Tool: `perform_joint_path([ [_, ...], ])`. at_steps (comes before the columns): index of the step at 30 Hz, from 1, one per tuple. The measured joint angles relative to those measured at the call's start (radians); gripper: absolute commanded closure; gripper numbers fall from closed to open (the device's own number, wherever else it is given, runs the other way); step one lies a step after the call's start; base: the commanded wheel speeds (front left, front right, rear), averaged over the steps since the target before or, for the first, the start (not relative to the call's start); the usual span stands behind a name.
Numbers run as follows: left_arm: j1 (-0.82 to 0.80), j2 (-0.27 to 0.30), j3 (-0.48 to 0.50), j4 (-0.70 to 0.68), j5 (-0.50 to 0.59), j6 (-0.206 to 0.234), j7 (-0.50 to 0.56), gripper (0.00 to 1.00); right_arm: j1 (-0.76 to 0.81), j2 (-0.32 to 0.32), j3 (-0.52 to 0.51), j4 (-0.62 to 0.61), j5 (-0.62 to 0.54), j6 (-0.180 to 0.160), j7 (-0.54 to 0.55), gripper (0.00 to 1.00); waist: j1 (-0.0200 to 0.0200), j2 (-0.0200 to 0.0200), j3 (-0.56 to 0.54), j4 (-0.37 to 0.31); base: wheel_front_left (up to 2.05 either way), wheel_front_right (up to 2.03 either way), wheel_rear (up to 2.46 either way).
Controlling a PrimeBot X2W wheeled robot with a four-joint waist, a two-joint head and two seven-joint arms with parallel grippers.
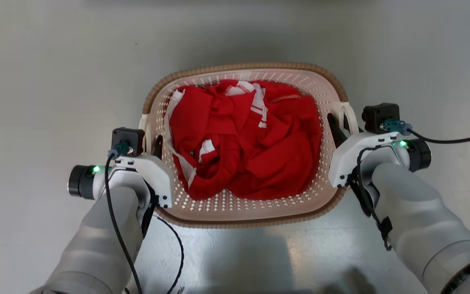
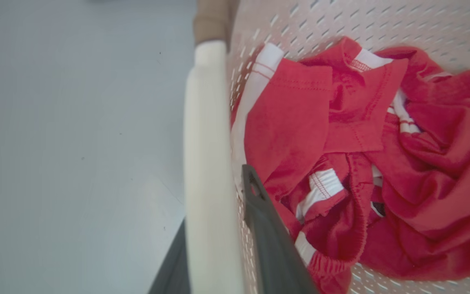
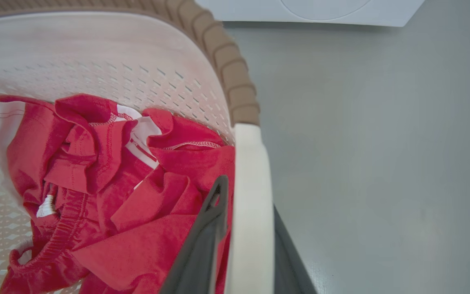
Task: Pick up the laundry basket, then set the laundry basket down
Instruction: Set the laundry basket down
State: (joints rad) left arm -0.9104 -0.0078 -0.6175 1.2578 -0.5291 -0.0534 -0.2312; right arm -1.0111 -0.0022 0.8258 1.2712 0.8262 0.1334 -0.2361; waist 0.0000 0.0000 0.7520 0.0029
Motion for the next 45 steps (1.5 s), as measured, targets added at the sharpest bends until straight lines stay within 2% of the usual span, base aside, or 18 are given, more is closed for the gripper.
perform_joint_path([
  [19,-0.098,0.010,-0.004,-0.013,0.000,-0.001,-0.026,1.00,-0.093,-0.001,-0.135,0.002,-0.130,0.001,-0.009,1.00,0.0000,0.0000,0.147,-0.004,0.00,0.00,0.00],
  [32,-0.116,0.020,-0.007,-0.041,0.001,-0.001,-0.026,1.00,-0.098,-0.001,-0.259,-0.016,-0.257,0.003,-0.009,1.00,0.0000,0.0000,0.196,0.002,0.00,0.00,0.00],
  [33,-0.116,0.020,-0.012,-0.042,0.004,-0.001,-0.026,0.88,-0.098,-0.002,-0.266,-0.017,-0.264,0.003,-0.009,0.79,0.0001,0.0000,0.197,0.002,0.00,0.00,0.00],
  [34,-0.116,0.020,-0.013,-0.042,0.004,-0.001,-0.026,0.62,-0.098,-0.002,-0.273,-0.017,-0.270,0.003,-0.009,0.09,0.0001,0.0000,0.198,0.003,0.00,0.00,0.00],
  [35,-0.116,0.022,-0.016,-0.042,0.006,-0.001,-0.027,0.22,-0.097,-0.003,-0.279,-0.017,-0.279,0.003,-0.010,0.00,0.0000,0.0000,0.199,0.004,0.00,0.00,0.00],
  [36,-0.116,0.025,-0.024,-0.039,0.015,-0.001,-0.026,0.00,-0.098,-0.007,-0.284,-0.020,-0.287,0.003,-0.011,0.00,0.0001,0.0000,0.198,0.004,0.00,0.00,0.00],
  [39,-0.116,0.044,-0.030,-0.029,0.021,-0.001,-0.026,0.00,-0.097,-0.031,-0.298,-0.021,-0.306,0.003,-0.012,0.00,0.0000,0.0000,0.197,0.007,0.00,0.00,0.00],
  [45,-0.116,0.042,-0.031,-0.029,0.021,-0.010,-0.026,0.00,-0.095,-0.032,-0.312,-0.025,-0.319,0.003,-0.012,0.00,0.0000,0.0000,0.187,0.013,0.00,0.00,0.00],
])
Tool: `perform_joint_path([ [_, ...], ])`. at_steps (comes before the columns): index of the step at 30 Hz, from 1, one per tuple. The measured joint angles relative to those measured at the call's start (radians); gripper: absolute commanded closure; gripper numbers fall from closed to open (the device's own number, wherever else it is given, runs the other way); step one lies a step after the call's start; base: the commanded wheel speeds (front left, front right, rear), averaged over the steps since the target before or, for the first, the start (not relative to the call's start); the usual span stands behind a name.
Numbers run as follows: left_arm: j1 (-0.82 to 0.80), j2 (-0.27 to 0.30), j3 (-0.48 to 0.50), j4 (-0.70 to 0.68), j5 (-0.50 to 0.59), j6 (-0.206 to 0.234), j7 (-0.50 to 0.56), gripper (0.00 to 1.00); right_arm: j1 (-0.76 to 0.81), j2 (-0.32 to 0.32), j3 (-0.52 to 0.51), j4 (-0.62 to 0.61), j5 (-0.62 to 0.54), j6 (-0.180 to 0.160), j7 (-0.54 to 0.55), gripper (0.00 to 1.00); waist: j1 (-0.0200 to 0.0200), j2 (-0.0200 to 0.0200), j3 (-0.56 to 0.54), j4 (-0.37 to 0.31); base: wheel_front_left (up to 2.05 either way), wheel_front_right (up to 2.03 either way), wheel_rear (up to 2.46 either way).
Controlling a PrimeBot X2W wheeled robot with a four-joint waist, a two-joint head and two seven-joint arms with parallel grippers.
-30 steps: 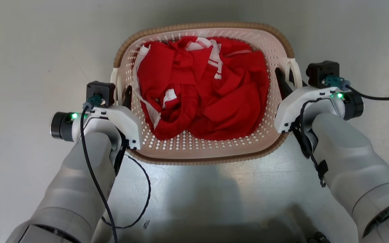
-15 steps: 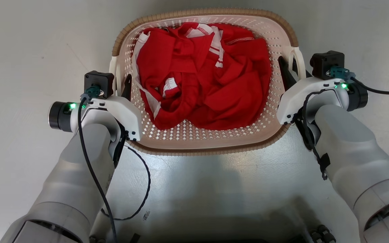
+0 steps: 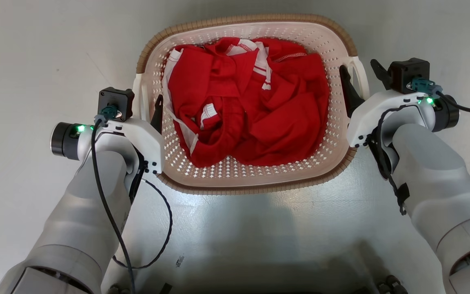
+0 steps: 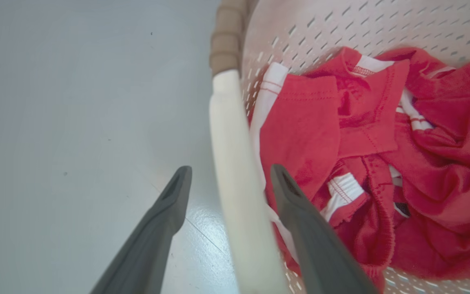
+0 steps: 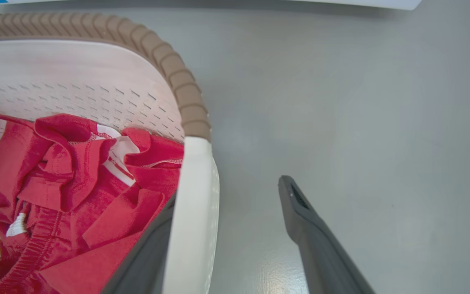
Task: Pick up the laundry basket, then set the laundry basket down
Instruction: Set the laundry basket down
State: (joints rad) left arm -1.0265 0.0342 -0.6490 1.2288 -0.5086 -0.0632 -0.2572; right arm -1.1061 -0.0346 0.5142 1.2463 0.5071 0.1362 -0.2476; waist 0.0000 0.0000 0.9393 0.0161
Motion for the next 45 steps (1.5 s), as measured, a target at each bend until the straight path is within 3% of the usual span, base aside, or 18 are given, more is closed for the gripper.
perform_joint_path([
  [14,0.006,0.004,0.001,0.032,-0.033,-0.052,0.018,0.00,0.021,-0.017,0.036,-0.006,0.006,-0.001,0.000,0.00,0.0000,0.0000,-0.028,-0.004,0.00,0.00,0.00],
  [33,0.039,-0.008,-0.021,0.052,-0.063,-0.053,0.028,0.00,0.072,-0.030,0.116,-0.040,0.069,-0.002,0.003,0.00,0.0000,0.0000,-0.108,0.004,0.00,0.00,0.00],
  [45,0.138,-0.008,-0.036,0.059,-0.074,-0.051,0.026,0.00,0.170,-0.029,0.183,-0.057,0.109,-0.002,0.005,0.00,0.0000,0.0000,-0.251,-0.009,0.00,0.00,0.00],
])
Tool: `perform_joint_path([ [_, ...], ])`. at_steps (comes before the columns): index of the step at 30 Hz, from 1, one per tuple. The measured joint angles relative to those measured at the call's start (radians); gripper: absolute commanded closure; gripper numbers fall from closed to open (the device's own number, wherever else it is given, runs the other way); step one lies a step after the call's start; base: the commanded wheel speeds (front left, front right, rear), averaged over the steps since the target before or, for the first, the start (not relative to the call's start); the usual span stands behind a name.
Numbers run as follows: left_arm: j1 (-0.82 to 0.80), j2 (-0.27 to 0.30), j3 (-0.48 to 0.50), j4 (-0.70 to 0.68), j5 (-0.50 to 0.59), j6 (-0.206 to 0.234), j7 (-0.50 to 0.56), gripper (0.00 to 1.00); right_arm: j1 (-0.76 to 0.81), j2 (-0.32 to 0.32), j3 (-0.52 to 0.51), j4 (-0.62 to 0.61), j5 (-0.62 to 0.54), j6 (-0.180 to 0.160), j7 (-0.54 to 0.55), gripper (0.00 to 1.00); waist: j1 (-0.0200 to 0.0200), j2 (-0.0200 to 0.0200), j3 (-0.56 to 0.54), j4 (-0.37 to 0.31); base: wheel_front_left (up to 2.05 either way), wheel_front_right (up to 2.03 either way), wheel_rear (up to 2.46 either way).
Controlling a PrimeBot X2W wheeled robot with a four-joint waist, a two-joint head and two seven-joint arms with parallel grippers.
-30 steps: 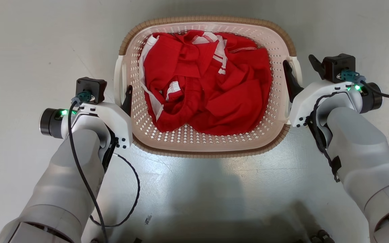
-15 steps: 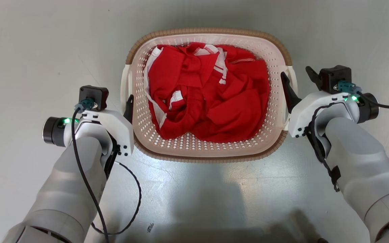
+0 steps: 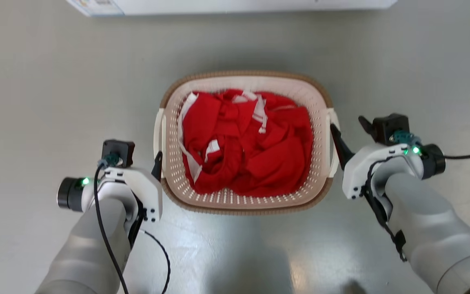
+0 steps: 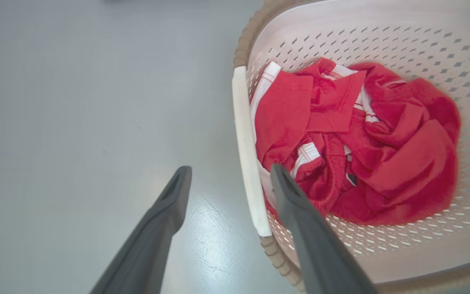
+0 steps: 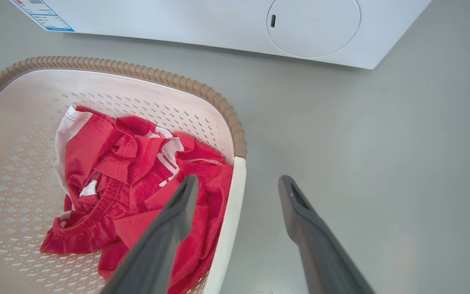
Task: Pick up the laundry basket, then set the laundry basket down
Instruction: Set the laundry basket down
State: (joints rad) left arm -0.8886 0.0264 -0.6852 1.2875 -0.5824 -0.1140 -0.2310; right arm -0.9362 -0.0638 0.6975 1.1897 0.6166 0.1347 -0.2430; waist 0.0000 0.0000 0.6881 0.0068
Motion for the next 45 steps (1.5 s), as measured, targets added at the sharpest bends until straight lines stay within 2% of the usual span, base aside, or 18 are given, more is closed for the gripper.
perform_joint_path([
  [17,0.183,0.000,0.002,0.000,-0.032,0.009,-0.019,0.00,0.164,0.003,0.051,-0.004,0.058,0.000,0.004,0.00,0.0000,0.0000,-0.285,-0.017,0.00,0.00,0.00],
  [26,0.296,0.036,0.064,-0.157,-0.036,0.051,-0.019,0.00,0.225,0.004,0.035,-0.006,0.061,0.000,-0.004,0.00,0.0000,0.0000,-0.422,-0.028,0.00,0.00,0.00],
  [30,0.359,0.054,0.106,-0.238,-0.019,0.071,-0.019,0.00,0.239,0.004,-0.018,-0.030,0.052,0.000,-0.004,0.00,0.0000,0.0000,-0.466,-0.033,0.00,0.00,0.00],
  [36,0.433,0.072,0.185,-0.366,0.026,0.094,-0.019,0.00,0.272,0.004,-0.137,-0.100,-0.041,0.000,-0.004,0.00,0.0000,0.0000,-0.506,-0.038,0.00,0.00,0.00],
  [45,0.543,0.086,0.325,-0.564,0.106,0.114,-0.019,0.00,0.372,0.004,-0.312,-0.288,-0.201,0.000,-0.005,0.00,0.0000,0.0000,-0.538,-0.047,0.00,0.00,0.00],
])
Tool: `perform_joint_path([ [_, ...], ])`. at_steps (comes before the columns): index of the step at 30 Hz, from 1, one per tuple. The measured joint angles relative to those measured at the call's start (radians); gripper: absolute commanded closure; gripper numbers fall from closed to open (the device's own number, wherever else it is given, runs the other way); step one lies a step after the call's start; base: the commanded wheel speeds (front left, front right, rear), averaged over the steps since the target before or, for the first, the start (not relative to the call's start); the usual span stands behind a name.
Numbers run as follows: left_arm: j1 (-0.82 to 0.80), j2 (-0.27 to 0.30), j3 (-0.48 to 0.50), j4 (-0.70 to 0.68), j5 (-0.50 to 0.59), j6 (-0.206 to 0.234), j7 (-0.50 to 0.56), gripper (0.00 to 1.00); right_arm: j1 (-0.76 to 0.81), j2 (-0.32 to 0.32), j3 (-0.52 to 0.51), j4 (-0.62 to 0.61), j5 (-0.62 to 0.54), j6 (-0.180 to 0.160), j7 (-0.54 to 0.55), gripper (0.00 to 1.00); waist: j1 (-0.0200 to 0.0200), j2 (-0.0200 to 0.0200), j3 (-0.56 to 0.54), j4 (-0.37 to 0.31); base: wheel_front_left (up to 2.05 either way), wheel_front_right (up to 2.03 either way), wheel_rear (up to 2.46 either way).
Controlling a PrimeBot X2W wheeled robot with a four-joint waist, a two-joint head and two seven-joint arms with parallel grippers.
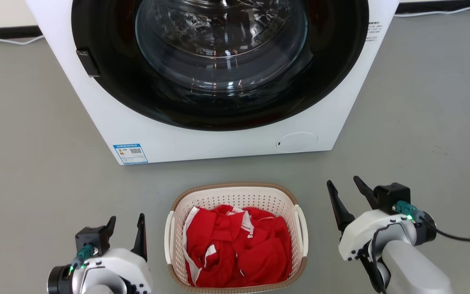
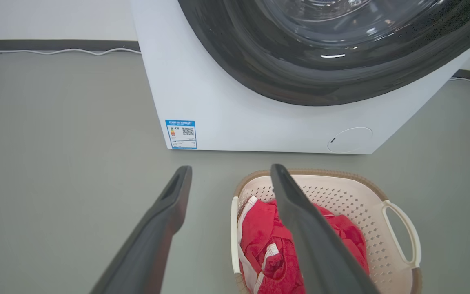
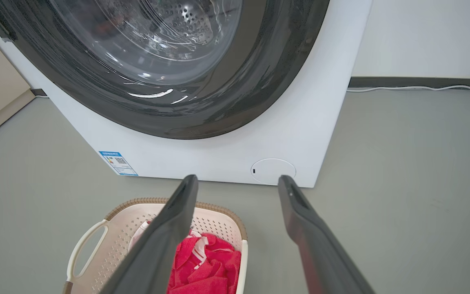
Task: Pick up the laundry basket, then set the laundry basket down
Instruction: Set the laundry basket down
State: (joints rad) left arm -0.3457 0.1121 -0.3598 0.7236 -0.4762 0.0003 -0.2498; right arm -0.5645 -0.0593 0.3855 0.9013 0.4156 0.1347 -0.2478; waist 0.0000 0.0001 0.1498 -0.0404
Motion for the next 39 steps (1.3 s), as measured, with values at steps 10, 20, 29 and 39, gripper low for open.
perform_joint_path([
  [10,0.129,-0.013,0.148,-0.188,0.091,-0.001,-0.001,0.00,0.130,0.002,-0.119,-0.203,-0.126,0.000,0.000,0.00,0.0000,-0.0001,-0.039,-0.010,0.00,0.00,0.00],
  [20,0.240,-0.047,0.250,-0.362,0.172,-0.032,-0.003,0.00,0.280,0.008,-0.231,-0.408,-0.217,0.000,0.000,0.00,0.0000,0.0000,-0.064,-0.018,0.00,0.00,0.00],
  [29,0.302,-0.063,0.295,-0.449,0.215,-0.053,-0.003,0.00,0.363,0.010,-0.273,-0.523,-0.237,-0.003,0.000,0.00,0.0000,0.0000,-0.081,-0.025,0.00,0.00,0.00],
  [39,0.363,-0.068,0.318,-0.515,0.225,-0.059,-0.003,0.00,0.428,0.011,-0.296,-0.592,-0.260,-0.003,0.000,0.00,0.0000,0.0000,-0.095,-0.030,0.00,0.00,0.00],
])
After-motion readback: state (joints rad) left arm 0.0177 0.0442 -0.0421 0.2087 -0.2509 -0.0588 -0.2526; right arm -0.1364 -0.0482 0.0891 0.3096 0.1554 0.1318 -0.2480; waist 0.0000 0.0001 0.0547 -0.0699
